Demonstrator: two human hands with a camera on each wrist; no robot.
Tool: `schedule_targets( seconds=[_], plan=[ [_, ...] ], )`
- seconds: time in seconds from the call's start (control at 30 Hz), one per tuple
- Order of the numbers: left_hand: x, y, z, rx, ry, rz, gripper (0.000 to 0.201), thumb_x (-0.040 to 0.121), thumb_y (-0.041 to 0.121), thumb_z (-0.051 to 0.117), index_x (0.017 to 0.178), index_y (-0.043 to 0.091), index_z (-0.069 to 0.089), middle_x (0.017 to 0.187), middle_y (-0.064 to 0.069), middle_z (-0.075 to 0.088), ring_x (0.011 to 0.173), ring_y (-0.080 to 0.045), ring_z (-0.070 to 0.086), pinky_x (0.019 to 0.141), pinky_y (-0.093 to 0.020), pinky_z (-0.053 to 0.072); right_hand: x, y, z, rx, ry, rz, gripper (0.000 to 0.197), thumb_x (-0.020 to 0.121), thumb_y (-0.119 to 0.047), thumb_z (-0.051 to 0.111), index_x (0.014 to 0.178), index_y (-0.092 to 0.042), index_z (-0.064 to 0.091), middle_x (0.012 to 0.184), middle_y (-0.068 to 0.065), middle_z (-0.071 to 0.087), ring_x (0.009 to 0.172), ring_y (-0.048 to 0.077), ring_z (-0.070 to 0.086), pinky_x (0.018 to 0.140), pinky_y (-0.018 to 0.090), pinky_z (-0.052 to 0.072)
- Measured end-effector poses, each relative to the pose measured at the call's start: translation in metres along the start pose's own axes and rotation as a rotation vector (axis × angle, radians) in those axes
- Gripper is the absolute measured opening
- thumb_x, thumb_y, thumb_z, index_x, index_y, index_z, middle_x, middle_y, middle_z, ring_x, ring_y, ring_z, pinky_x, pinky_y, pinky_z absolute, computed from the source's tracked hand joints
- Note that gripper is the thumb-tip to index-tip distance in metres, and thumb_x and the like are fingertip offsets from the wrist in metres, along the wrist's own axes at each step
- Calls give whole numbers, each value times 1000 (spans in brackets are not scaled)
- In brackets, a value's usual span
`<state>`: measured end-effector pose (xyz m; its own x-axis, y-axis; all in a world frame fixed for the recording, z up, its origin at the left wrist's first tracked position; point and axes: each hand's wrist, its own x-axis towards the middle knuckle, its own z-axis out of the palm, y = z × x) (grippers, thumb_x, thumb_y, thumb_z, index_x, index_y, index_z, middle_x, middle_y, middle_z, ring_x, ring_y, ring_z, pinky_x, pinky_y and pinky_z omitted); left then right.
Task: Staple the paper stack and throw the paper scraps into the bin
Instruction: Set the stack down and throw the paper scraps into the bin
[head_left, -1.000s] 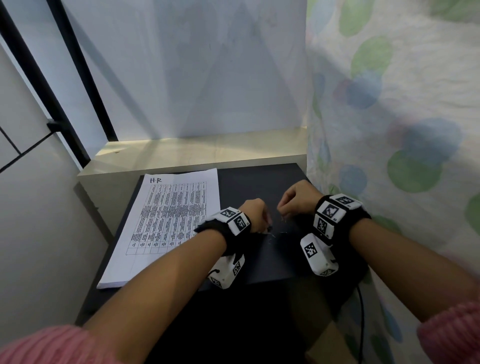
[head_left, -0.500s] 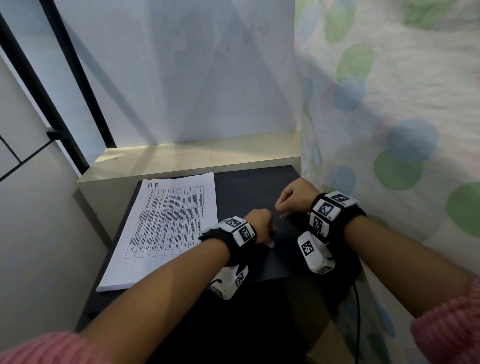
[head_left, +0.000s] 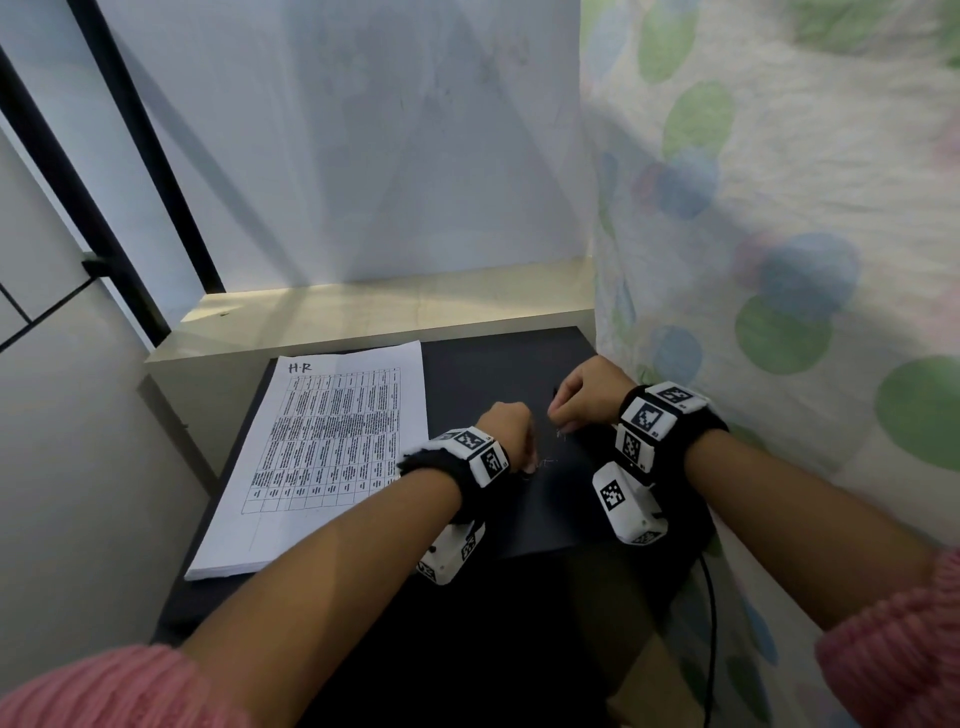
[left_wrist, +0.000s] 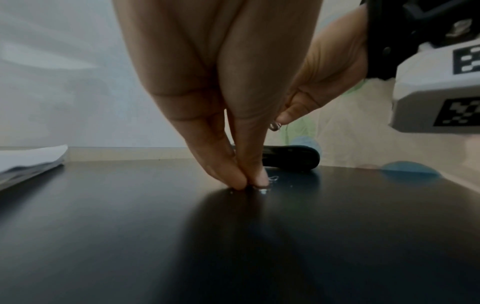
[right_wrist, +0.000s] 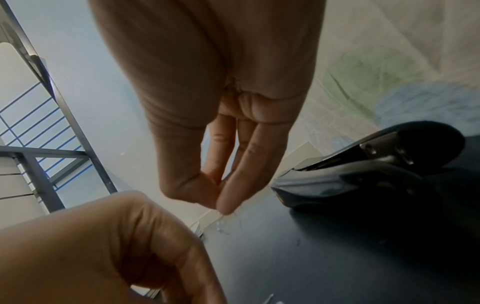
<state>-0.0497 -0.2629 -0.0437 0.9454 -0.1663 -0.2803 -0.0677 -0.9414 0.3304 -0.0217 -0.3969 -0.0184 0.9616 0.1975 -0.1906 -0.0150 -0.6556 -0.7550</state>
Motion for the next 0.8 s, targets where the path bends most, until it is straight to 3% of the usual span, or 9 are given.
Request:
schedule_targets(
  seconds=[0.13, 0.3, 0.4, 0.6, 0.8],
  plan=[
    [-4, 5, 1, 77, -9, 4, 35, 81, 11, 68, 114, 1, 64, 120, -19, 63, 109, -33, 63, 94, -37, 52, 0, 0, 0, -19, -4, -1, 28, 60, 2, 75, 40, -16, 68, 61, 11, 70, 65, 24, 70, 80, 45, 59],
    [-10, 9, 2, 142, -6, 56, 31, 91, 11, 54, 118, -3, 56, 126, -21, 58, 114, -35, 58, 94, -37, 47, -3, -4, 1, -28, -13, -4, 29, 60, 3, 76, 40, -17, 68, 57, 6, 70, 68, 25, 71, 80, 45, 59],
    [-13, 10, 3, 153, -3, 92, 29, 94, 9, 49, 118, -5, 54, 127, -23, 57, 115, -36, 57, 94, -37, 45, -5, -6, 1, -27, -12, -6, 29, 61, 3, 75, 40, -16, 68, 63, 10, 71, 74, 28, 72, 80, 45, 59],
    [-13, -2, -2, 68, 6, 42, 32, 89, 17, 57, 114, -4, 55, 124, -20, 58, 113, -35, 58, 91, -37, 47, -8, -6, 1, -17, -7, -3, 30, 62, 3, 75, 40, -16, 68, 65, 13, 70, 71, 27, 71, 81, 46, 59],
    [-25, -26, -30, -73, 65, 37, 25, 89, 13, 56, 107, -1, 67, 115, -13, 69, 106, -27, 65, 92, -30, 50, -12, -15, 2, -30, 4, 1, 26, 60, -1, 77, 42, -18, 70, 70, 15, 73, 75, 28, 73, 81, 44, 59]
  ],
)
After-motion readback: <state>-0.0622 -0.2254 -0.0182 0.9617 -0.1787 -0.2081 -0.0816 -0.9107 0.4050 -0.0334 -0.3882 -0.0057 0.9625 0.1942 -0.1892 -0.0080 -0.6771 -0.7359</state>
